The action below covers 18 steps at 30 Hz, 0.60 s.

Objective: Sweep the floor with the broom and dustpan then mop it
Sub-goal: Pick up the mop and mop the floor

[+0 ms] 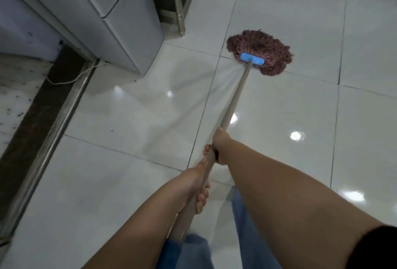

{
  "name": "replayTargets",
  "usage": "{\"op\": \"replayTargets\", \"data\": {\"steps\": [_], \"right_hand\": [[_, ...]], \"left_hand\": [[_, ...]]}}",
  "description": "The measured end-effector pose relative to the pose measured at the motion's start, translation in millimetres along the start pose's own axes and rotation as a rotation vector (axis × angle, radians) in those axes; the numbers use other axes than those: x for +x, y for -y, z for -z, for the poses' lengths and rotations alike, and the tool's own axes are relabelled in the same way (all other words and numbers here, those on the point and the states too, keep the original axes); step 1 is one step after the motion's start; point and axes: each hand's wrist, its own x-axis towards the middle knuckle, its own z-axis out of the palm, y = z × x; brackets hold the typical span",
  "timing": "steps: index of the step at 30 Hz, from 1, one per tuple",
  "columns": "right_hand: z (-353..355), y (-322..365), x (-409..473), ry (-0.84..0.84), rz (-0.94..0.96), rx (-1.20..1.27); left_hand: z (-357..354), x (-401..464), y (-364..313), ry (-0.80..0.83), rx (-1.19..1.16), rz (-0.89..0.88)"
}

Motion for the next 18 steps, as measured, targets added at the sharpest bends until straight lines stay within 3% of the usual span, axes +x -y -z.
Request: {"op": "replayTargets", "data": {"steps": [10, 18], "right_hand": [[-62, -217, -59, -0.018, -0.085, -0.028], [-28, -317, -96, 0.051, -0.026, 0.025]], "left_hand": [[63, -38, 217, -0.076, 0.088, 0.057], [33, -42, 322, -0.015, 0.047, 0.032]]}}
